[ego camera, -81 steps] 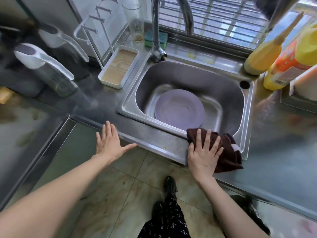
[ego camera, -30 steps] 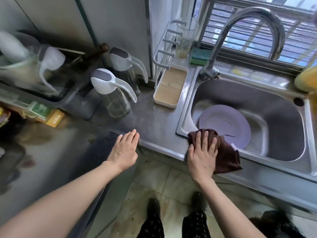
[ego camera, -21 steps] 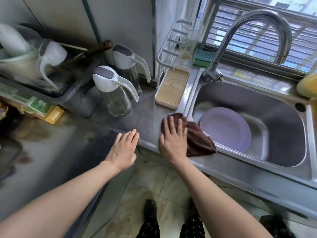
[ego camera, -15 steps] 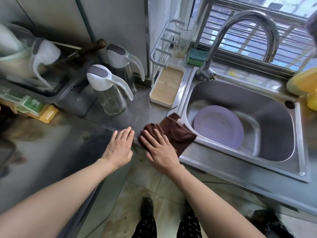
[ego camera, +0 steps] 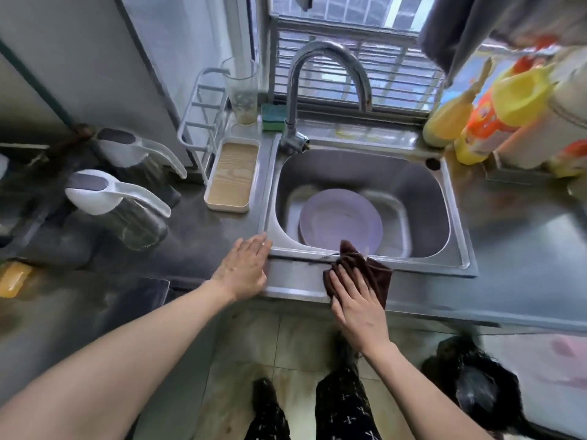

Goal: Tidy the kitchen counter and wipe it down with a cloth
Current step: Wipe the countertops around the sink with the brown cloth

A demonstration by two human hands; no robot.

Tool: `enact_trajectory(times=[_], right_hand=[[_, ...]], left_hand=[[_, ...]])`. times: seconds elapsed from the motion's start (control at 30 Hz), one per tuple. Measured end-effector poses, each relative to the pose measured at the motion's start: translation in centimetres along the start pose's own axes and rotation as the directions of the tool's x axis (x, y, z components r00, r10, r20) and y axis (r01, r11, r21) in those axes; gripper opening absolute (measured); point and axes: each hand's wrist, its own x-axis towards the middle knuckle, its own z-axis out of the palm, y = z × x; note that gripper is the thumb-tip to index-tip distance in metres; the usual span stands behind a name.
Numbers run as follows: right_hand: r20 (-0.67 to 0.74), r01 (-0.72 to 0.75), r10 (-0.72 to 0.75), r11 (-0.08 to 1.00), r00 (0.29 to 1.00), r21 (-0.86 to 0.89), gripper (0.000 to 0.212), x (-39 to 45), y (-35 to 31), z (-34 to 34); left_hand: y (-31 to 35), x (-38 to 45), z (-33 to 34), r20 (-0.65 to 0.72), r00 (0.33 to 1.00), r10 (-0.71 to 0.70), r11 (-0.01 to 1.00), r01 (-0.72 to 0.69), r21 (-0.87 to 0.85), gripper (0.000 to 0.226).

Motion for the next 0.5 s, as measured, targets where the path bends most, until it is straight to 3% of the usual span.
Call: enact_trajectory(times=[0.13, 0.3, 0.5], right_hand=[[0.011, -0.181, 0.182, 0.983, 0.983, -0.018, 0.053, -0.7, 6.4, -1.2], [0.041, -0.161, 0.162, 0.986, 0.986, -0.039, 0.055, -1.3, 14.0, -2.7], [0.036, -0.344, 0.343, 0.938, 0.939, 0.051, 0.055, -0.2, 22.3, -4.8]], left_hand=[[3.7, 3.1, -0.3, 0.053, 0.995, 0.08, 0.997, -0.079, -0.02, 0.068], [9.0, 7.4, -0.1, 0.1, 0.99, 0.105, 0.993, -0.099, -0.063, 0.067], [14.0, 13.4, -1.7, 0.148, 0.981, 0.127, 0.992, -0.122, -0.041, 0.066]])
